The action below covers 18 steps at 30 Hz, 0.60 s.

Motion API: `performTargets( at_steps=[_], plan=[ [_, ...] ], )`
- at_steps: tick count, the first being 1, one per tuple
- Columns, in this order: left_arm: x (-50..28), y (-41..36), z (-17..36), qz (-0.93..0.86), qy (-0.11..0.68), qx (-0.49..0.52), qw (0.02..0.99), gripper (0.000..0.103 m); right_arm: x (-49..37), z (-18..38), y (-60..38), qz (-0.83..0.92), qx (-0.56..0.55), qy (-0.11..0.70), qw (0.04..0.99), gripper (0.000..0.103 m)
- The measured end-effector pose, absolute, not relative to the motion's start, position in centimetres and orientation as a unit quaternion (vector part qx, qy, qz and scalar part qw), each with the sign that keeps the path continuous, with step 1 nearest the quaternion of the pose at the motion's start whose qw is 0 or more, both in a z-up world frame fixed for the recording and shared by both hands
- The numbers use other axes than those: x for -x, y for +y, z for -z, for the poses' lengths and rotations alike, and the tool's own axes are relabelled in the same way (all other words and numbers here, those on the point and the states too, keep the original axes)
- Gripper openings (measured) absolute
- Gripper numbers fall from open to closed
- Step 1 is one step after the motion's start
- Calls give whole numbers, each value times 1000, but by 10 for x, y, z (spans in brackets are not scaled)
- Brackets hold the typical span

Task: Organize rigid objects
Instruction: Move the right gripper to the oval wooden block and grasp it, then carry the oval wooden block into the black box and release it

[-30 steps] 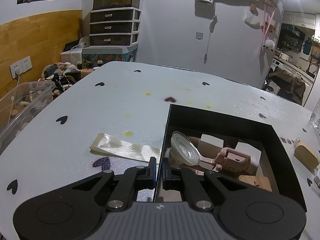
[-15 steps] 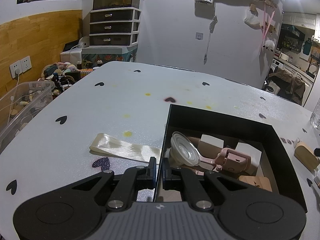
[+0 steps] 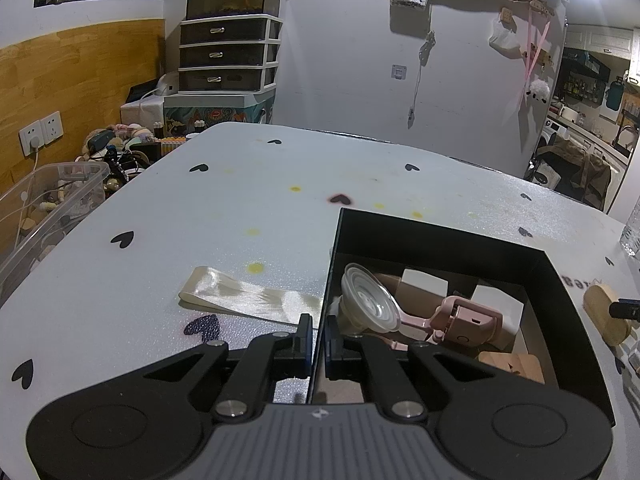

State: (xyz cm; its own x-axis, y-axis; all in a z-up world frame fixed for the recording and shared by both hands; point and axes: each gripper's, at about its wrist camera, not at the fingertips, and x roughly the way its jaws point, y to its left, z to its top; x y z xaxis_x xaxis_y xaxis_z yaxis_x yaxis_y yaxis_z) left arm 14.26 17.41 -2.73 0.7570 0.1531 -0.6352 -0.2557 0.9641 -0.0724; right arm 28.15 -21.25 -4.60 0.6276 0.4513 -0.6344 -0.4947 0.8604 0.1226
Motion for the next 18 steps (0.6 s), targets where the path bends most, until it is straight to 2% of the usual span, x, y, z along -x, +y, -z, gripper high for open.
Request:
performTargets(
  at_steps=[4,7,9,13,18],
  plan=[
    [-143,174,27,-109,331,78,934,5,-254,45,-187,-280,144,301,900,25],
    [-143,174,27,-109,331,78,934,5,-241,43,-172,-304,187,287,889,25],
    [-143,174,27,-109,331,78,934,5,-235,41,-166,-319,199,285,882,26],
    [-143,174,27,-109,331,79,934,5,-227,38,-157,-354,200,292,865,42],
    [-143,174,27,-109,330,79,934,5,-215,33,-148,-385,196,287,855,40]
  ],
)
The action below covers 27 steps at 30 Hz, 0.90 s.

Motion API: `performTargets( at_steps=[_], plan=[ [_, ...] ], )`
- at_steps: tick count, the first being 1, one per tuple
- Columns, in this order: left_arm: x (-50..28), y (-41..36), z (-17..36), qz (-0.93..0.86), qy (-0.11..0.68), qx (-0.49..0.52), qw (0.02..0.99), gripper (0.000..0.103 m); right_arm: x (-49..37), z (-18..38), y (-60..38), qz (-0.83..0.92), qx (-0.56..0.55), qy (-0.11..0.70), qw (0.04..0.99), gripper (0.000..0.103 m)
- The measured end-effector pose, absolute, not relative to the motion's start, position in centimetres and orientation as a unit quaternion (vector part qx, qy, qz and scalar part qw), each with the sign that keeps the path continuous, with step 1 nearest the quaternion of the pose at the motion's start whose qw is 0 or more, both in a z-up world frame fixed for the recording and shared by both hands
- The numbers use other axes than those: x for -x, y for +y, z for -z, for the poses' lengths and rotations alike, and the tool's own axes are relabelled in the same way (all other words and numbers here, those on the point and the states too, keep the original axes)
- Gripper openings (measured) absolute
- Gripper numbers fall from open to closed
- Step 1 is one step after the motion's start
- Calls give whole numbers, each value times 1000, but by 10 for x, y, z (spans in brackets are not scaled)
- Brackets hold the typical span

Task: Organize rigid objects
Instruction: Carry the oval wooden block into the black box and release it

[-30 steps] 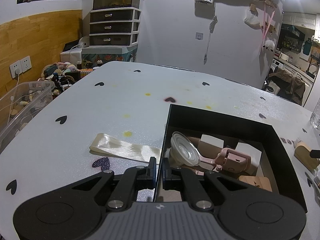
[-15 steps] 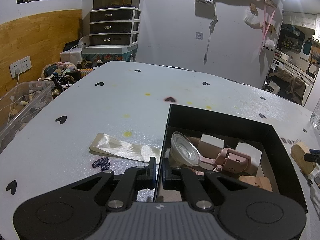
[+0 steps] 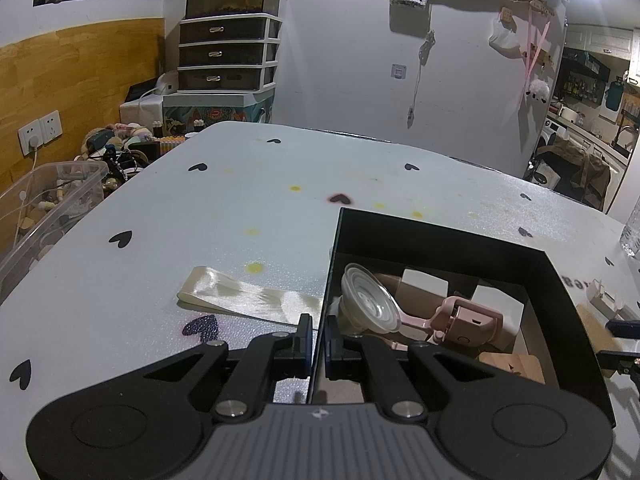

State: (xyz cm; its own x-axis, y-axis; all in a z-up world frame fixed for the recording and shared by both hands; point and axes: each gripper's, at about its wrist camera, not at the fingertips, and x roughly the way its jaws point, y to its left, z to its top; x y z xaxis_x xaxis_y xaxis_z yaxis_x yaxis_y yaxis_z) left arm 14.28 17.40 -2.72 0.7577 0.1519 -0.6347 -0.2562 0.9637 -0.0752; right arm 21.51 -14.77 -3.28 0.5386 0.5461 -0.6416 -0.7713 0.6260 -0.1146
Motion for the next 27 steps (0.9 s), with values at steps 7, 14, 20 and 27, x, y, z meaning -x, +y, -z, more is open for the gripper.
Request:
performTargets(
  at_steps=[7,14,20,27],
  plan=[
    [-143,174,27,-109,330,80,934,5,-214,36,-142,-414,159,318,838,35],
    [-144,173,27,-108,330,81,934,5,-230,41,-139,-355,135,338,861,44],
    [-145,172,28,-106,329,89,934,5,-245,50,-133,-351,125,385,844,41],
    [-146,176,28,-95,329,97,934,5,-241,2,-133,-401,113,310,855,40]
  ],
)
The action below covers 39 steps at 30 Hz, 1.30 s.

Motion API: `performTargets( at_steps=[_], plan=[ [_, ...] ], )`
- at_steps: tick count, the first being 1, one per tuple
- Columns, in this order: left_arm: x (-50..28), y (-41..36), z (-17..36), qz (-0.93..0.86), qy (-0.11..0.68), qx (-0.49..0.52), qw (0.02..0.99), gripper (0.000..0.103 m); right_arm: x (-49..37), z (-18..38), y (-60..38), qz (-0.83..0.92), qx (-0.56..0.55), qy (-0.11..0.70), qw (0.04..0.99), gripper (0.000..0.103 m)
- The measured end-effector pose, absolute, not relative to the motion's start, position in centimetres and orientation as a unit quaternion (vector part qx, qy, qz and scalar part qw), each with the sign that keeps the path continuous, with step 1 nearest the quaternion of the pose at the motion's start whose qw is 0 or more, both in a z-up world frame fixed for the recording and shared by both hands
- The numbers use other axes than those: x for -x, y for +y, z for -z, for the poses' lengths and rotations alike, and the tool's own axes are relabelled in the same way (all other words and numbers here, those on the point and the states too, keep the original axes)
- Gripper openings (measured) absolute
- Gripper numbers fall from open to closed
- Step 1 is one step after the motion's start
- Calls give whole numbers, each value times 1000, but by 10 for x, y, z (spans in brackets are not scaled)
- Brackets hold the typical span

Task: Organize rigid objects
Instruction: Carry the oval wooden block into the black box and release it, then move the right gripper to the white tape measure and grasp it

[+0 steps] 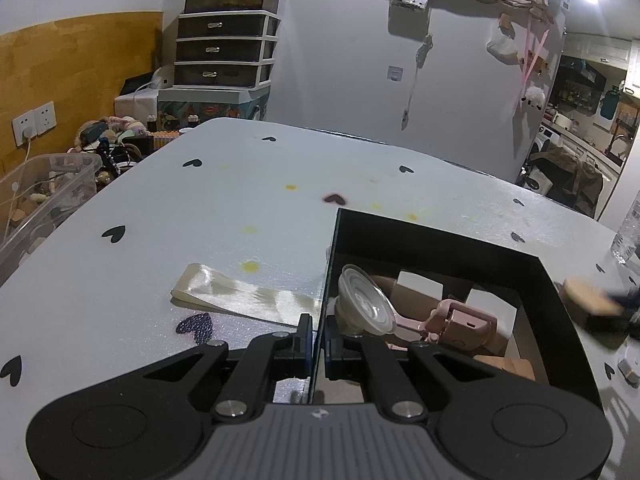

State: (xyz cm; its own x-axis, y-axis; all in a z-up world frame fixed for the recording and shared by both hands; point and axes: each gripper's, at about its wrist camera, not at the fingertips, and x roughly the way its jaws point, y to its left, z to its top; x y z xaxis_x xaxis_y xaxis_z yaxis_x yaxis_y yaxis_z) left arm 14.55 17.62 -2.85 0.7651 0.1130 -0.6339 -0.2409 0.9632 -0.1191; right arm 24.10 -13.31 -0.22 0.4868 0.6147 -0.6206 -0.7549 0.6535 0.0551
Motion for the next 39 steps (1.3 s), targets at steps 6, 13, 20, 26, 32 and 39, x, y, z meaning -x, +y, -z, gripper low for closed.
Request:
performTargets(
  at_steps=[6,13,20,26,32,39],
  plan=[
    [-146,181,30,-88,327,103,935,5,-227,-34,-99,-495,132,263,818,40],
    [-147,191,31,-71,330,122,933,5,-226,-20,-26,-571,189,313,735,40],
    [-148,198,31,-54,333,133,932,6,-225,5,25,-602,208,358,683,40],
    [-149,200,31,-50,334,135,932,6,-227,16,43,-615,174,392,662,42],
    [-149,200,31,-51,332,138,932,7,-231,15,33,-610,150,405,664,49],
    [-149,198,30,-53,333,137,931,6,-233,8,17,-600,133,406,676,55]
  ],
)
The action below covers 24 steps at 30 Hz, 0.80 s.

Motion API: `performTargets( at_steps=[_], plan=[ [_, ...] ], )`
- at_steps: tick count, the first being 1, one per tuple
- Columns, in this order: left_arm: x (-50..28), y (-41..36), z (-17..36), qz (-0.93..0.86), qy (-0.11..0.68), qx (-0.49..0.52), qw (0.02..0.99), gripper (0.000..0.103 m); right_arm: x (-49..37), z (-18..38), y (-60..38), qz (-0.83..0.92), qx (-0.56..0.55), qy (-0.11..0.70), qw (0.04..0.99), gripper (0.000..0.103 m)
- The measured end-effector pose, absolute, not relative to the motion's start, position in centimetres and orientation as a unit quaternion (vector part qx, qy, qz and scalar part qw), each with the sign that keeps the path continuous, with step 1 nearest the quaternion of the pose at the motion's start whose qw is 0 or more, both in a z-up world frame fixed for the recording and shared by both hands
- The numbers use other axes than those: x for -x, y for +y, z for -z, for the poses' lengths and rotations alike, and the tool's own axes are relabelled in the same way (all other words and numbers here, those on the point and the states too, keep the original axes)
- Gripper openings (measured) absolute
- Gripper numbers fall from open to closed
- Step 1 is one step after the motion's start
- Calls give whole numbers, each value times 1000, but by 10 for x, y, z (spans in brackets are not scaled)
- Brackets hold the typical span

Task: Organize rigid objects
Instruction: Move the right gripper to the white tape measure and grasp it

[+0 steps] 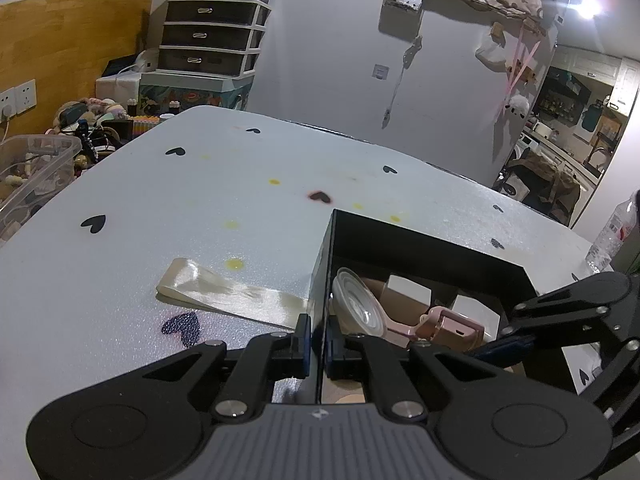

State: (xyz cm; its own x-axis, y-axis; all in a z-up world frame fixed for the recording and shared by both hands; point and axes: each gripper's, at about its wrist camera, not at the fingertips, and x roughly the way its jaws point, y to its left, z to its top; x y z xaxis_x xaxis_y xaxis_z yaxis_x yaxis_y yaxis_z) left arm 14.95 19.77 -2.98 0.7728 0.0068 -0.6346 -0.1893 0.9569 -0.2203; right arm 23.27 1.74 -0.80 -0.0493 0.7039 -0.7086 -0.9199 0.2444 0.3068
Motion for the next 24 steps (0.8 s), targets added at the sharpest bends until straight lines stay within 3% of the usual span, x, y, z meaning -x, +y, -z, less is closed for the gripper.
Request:
performTargets(
  at_steps=[5,9,12,24],
  plan=[
    [-149,199,30,-53,333,137,931,6,-230,-3,-2,-592,121,390,695,66],
    [-149,199,30,-56,333,137,931,6,-225,-13,-18,-580,112,364,721,89],
    [-148,199,31,-58,333,138,931,6,-221,-21,-34,-564,107,340,745,99],
    [-149,194,29,-68,333,127,932,6,-213,-14,-104,-407,63,285,866,103]
  ],
)
